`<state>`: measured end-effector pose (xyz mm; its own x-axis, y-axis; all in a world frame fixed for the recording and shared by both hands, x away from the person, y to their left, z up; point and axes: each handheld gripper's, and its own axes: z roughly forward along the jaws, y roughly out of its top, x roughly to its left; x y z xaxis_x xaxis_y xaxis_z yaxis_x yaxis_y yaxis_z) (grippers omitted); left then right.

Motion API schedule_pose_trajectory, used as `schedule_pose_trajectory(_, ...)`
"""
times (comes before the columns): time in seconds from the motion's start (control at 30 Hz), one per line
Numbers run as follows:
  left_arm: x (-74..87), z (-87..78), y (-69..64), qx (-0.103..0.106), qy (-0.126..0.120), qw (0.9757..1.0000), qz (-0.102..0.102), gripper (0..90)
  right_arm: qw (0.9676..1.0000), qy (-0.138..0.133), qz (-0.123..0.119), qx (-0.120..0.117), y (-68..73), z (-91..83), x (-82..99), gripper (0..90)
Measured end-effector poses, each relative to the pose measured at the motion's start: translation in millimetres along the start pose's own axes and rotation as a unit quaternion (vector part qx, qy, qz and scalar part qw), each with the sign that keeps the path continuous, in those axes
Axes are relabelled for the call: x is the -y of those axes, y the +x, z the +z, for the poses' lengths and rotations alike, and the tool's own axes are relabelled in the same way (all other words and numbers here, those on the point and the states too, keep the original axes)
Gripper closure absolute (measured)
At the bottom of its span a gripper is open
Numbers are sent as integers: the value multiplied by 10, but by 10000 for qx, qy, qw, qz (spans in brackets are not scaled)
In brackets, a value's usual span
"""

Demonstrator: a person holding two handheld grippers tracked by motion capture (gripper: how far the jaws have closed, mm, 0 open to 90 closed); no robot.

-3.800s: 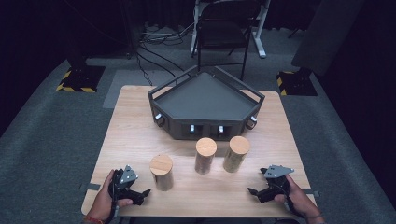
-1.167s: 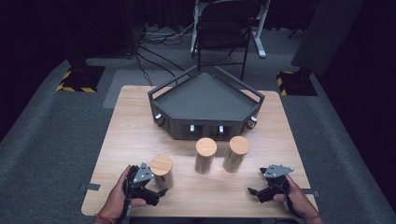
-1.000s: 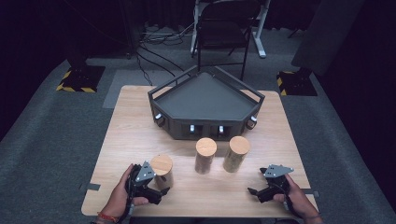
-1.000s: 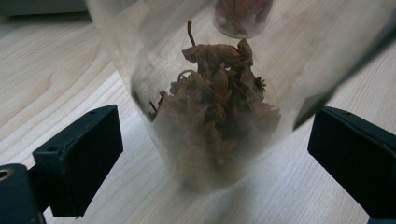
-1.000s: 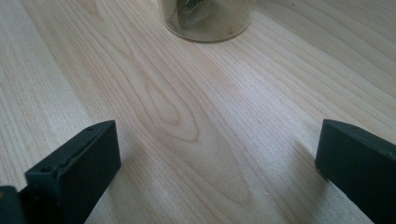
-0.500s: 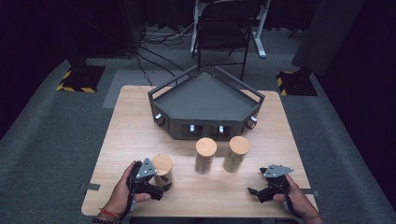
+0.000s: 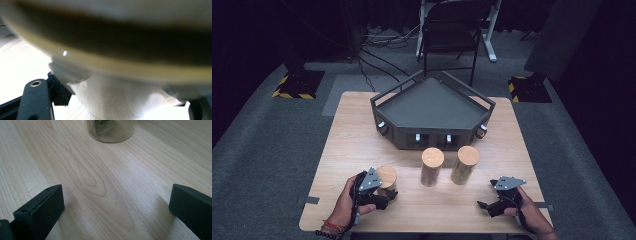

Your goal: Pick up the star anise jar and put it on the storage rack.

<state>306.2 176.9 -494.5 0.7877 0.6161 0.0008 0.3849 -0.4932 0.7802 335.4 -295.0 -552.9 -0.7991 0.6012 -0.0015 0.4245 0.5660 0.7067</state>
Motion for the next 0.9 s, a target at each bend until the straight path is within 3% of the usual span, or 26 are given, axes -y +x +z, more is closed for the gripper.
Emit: schedule_pose_trajectory(0.9,-25,9,-8,-162,-13,9998,-65,246,10000,1,-1,0,0,0,0,0)
